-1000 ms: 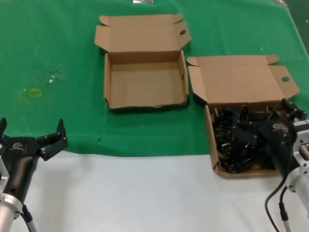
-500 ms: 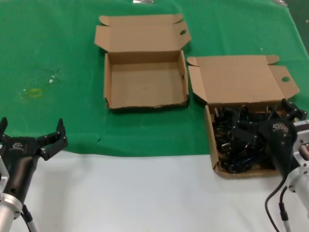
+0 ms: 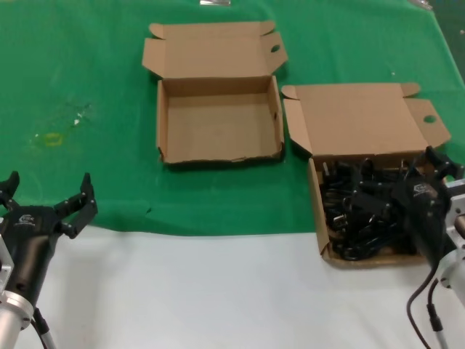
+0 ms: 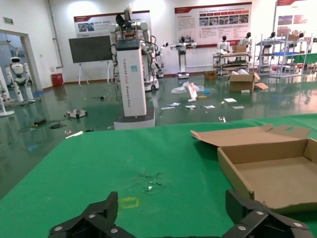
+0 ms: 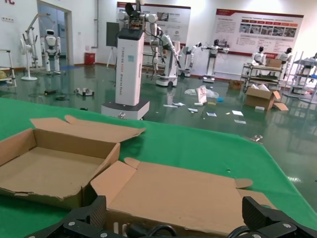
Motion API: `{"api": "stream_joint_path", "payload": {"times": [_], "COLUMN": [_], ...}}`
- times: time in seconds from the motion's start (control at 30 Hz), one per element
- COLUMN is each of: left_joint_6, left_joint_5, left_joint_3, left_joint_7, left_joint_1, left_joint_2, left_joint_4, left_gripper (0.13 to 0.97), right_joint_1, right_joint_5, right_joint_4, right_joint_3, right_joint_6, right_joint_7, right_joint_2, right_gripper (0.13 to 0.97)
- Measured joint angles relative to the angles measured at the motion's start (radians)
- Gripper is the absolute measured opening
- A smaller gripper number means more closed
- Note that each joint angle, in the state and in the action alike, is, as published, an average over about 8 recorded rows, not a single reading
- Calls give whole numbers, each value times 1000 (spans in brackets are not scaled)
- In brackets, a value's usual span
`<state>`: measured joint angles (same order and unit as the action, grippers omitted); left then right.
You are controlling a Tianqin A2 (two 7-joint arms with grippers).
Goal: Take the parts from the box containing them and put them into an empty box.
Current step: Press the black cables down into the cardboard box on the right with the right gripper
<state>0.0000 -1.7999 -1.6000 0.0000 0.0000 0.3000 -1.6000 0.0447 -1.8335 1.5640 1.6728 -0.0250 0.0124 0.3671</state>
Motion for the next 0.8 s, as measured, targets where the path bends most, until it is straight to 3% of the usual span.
{"api": "stream_joint_path", "payload": {"times": [0.1, 0.23, 0.43, 0.8], "left_joint_6": [0, 0, 0, 0], "left_joint_5": [0, 0, 0, 0], "left_joint_3": [0, 0, 0, 0], "left_joint_7": [0, 0, 0, 0], "left_joint_1": [0, 0, 0, 0], "left_joint_2": [0, 0, 0, 0], "left_joint_4": [0, 0, 0, 0], "left_gripper": [751, 751, 593, 337], "right_joint_1": [-2, -2, 20, 162], "right_joint_5": [-20, -47, -62, -42], "right_joint_4": [9, 20, 17, -18], "right_joint_3": [21, 53, 104, 146], "right_joint_6": [-13, -21, 19, 325], "right_joint_7": [-5, -11, -28, -92], "right_joint_2": [37, 101, 212, 419], "right_gripper": [966, 966, 966, 966]}}
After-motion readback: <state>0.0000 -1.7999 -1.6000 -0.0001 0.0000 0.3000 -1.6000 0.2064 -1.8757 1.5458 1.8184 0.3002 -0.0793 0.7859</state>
